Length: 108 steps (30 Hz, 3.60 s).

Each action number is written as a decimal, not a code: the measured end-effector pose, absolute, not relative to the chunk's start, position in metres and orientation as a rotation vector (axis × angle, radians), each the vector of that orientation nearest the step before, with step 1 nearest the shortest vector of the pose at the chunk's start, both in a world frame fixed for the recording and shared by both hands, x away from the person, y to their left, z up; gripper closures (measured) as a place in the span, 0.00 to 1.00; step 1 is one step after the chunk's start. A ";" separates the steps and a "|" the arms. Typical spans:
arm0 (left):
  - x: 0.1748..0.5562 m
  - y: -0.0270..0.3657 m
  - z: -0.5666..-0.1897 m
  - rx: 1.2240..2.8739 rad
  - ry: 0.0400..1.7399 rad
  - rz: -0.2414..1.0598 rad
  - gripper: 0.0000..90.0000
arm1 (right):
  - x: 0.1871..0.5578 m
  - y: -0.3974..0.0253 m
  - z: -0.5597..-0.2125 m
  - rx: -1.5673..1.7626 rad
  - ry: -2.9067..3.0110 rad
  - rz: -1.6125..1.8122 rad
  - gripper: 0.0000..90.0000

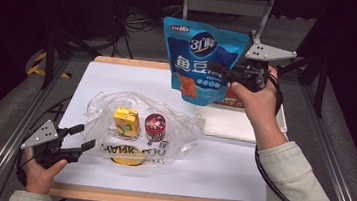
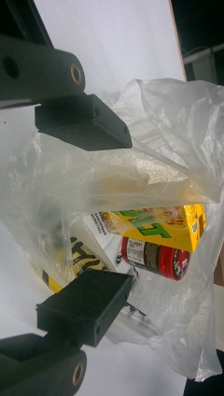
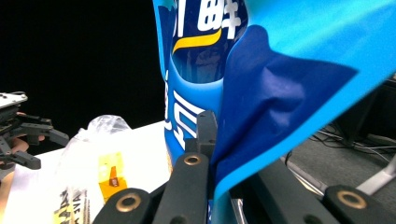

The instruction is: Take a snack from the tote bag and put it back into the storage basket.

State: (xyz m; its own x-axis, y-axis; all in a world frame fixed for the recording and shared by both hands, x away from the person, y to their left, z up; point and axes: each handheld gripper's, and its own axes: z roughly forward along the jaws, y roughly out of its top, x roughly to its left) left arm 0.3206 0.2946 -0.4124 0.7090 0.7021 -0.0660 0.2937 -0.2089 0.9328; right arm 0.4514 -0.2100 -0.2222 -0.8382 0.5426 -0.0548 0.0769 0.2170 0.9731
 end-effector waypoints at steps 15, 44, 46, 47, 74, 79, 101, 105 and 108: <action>0.322 0.293 -0.413 1.788 0.787 0.448 0.34 | 0.457 -0.244 -0.226 0.656 2.062 1.617 0.98; 0.321 0.293 -0.412 1.799 0.788 0.447 0.33 | 0.478 -0.291 -0.256 0.791 2.029 1.583 0.99; 0.321 0.292 -0.412 1.795 0.786 0.449 0.33 | 0.479 -0.293 -0.259 0.795 2.031 1.583 0.99; 0.321 0.292 -0.412 1.796 0.786 0.448 0.33 | 0.480 -0.293 -0.260 0.797 2.032 1.582 0.99; 0.314 0.296 -0.412 1.798 0.802 0.461 0.33 | 0.505 -0.289 -0.301 0.802 2.099 1.587 0.99; 0.312 0.297 -0.413 1.788 0.815 0.458 0.33 | 0.508 -0.287 -0.308 0.801 2.115 1.575 0.99; 0.312 0.297 -0.413 1.800 0.809 0.461 0.33 | 0.520 -0.288 -0.329 0.798 2.129 1.587 0.99; 0.312 0.296 -0.413 1.794 0.814 0.455 0.33 | 0.521 -0.288 -0.331 0.783 2.139 1.573 0.98; 0.312 0.296 -0.413 1.796 0.812 0.458 0.33 | 0.522 -0.288 -0.332 0.776 2.142 1.563 0.98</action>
